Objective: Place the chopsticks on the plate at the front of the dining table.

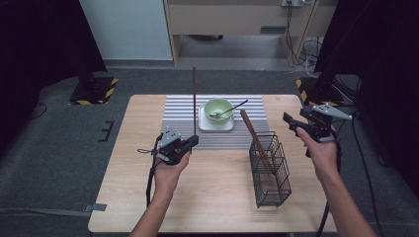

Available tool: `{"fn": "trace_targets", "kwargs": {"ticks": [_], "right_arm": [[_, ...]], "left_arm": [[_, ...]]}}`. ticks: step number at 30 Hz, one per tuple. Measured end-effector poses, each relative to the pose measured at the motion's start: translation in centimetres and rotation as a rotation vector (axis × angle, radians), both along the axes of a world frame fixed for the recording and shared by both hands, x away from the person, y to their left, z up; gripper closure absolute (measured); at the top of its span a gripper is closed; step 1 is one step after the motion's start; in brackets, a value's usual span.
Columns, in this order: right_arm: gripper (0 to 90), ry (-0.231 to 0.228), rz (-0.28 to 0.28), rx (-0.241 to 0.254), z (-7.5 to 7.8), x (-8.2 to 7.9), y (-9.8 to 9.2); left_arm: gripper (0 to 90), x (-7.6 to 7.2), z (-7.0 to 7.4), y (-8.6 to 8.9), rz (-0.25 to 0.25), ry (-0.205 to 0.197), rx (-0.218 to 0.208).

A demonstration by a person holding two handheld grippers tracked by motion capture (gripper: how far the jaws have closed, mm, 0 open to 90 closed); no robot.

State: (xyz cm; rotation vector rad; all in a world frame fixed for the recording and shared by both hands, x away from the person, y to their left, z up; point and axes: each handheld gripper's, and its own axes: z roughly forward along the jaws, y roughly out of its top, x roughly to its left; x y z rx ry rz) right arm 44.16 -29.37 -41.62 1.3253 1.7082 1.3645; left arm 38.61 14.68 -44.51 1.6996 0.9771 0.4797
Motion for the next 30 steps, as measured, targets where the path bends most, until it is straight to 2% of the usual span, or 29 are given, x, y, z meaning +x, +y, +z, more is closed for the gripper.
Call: {"fn": "trace_targets", "kwargs": {"ticks": [1, 2, 3, 4, 6, 7, 8, 9, 10, 11, 13, 14, 15, 16, 20, 22, 30], "right_arm": [[23.7, 0.014, -0.029, -0.013, -1.1, 0.0, -0.5], [23.7, 0.014, -0.029, -0.013, -1.1, 0.0, -0.5], [22.8, 0.033, -0.053, -0.03, -2.4, 0.0, -0.9], [22.8, 0.033, -0.053, -0.03, -2.4, 0.0, -0.9], [22.4, 0.052, -0.079, -0.037, -3.7, 0.0, -1.3], [21.6, 0.078, -0.088, -0.05, -5.0, -0.1, -1.5], [21.6, 0.078, -0.088, -0.05, -5.0, -0.1, -1.5], [21.1, 0.106, -0.094, -0.069, -6.3, -0.1, -1.6], [21.1, 0.106, -0.094, -0.069, -6.3, -0.1, -1.6], [20.7, 0.135, -0.107, -0.081, -7.4, 0.0, -1.7], [20.7, 0.145, -0.115, -0.087, -7.7, 0.0, -1.7], [20.5, 0.167, -0.124, -0.094, -8.7, -0.1, -1.7], [20.5, 0.167, -0.124, -0.094, -8.7, -0.1, -1.7], [20.3, 0.189, -0.136, -0.096, -9.6, -0.2, -1.6], [19.9, 0.212, -0.136, -0.092, -10.6, -0.2, -1.3], [19.5, 0.232, -0.124, -0.112, -11.4, -0.1, -0.7], [18.5, 0.267, -0.128, -0.137, -12.5, 0.2, 0.1]], "left_arm": [[86.0, 0.1, 0.0, 0.1, 0.008, 0.003, 0.0], [86.0, 0.1, 0.0, 0.1, 0.008, 0.003, 0.0], [86.0, 0.1, 0.1, 0.2, 0.011, 0.005, -0.001], [86.0, 0.1, 0.1, 0.2, 0.013, 0.004, -0.001], [86.0, 0.1, 0.1, 0.2, 0.016, 0.004, -0.002], [86.0, 0.1, 0.2, 0.2, 0.017, 0.002, -0.001], [86.0, 0.1, 0.2, 0.2, 0.017, 0.002, -0.001], [86.0, 0.0, 0.3, 0.2, 0.018, 0.0, -0.001], [86.0, 0.0, 0.3, 0.2, 0.019, -0.002, -0.001], [86.0, 0.0, 0.5, 0.1, 0.02, -0.002, 0.001], [86.0, 0.0, 0.6, 0.1, 0.02, -0.005, 0.002], [86.0, 0.0, 0.7, 0.0, 0.019, -0.008, 0.001], [86.0, 0.0, 0.7, 0.0, 0.019, -0.008, 0.001], [86.0, 0.0, 0.8, 0.0, 0.019, -0.007, 0.0], [86.1, 0.1, 0.8, -0.3, 0.021, -0.006, 0.004], [86.1, 0.2, 0.8, -0.6, 0.02, -0.005, 0.017], [86.1, 0.3, 0.7, -1.1, 0.026, 0.0, 0.022]]}}
